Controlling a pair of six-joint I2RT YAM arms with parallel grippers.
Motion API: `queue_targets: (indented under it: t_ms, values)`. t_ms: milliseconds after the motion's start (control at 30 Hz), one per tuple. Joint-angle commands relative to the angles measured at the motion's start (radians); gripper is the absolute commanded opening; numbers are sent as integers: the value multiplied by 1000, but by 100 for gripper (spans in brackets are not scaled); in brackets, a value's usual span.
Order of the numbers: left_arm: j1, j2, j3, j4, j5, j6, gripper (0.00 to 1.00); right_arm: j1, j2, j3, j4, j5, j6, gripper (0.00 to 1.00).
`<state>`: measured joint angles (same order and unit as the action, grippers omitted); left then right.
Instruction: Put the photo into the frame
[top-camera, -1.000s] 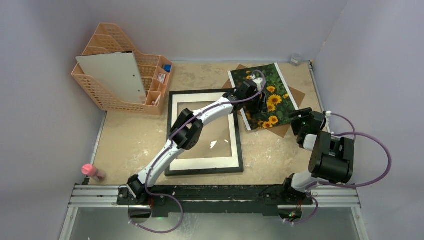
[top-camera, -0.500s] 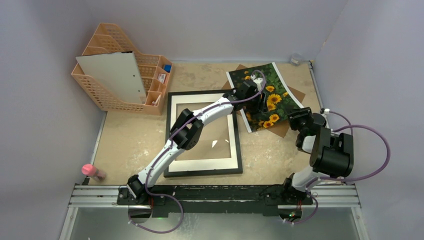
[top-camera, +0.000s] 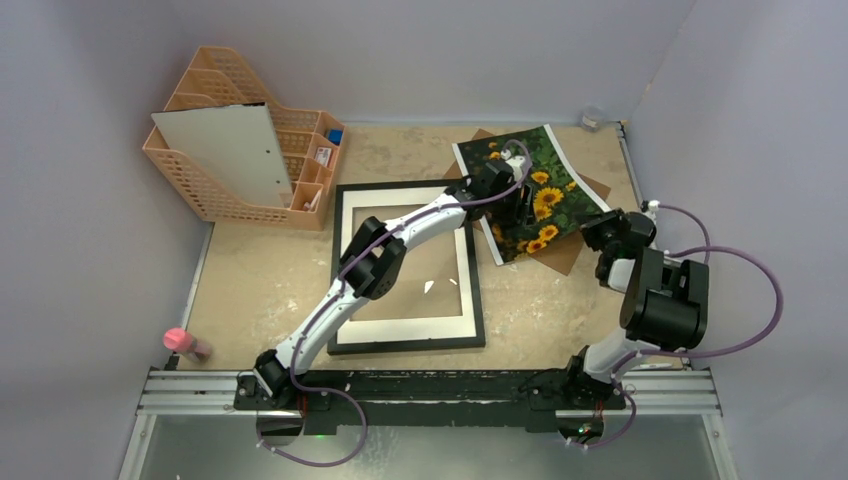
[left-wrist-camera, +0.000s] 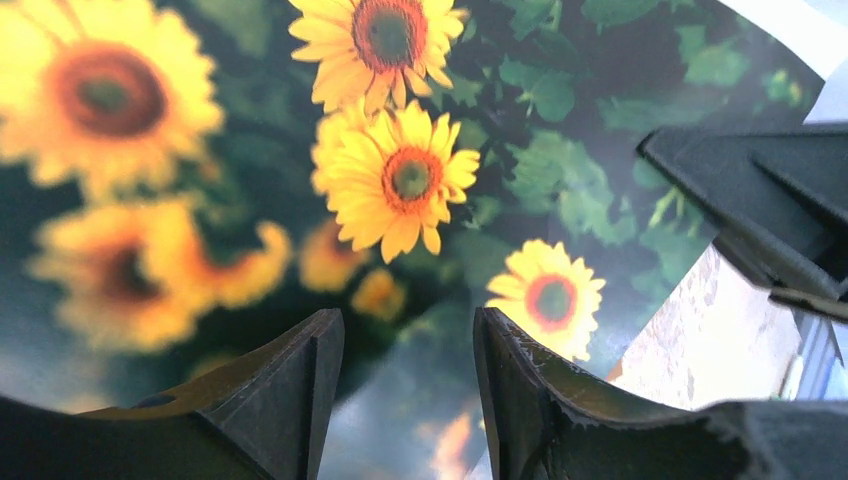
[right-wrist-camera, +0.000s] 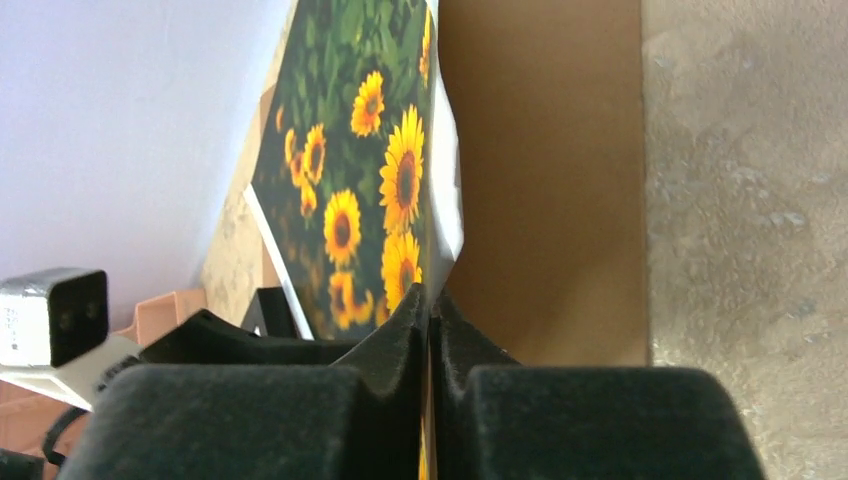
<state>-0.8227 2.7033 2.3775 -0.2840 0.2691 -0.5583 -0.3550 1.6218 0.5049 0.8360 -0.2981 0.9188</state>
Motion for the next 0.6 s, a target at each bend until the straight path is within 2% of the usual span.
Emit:
queue_targets:
  t_ms: [0, 167, 300, 467, 567]
  values:
    - [28, -40, -90, -138, 82, 4, 56, 2, -83, 52, -56, 37, -120, 0]
    - [89, -252, -224, -47, 92, 17, 61, 7, -210, 68, -89, 53, -168, 0]
    - [141, -396, -265, -36, 79, 8, 63, 36, -310, 120, -150, 122, -186, 0]
    - [208, -527, -296, -116, -4, -25, 66, 87, -393, 240, -243, 148, -195, 0]
    - [271, -578, -336, -155, -8, -67, 66, 130, -432, 325, -310, 154, -229, 0]
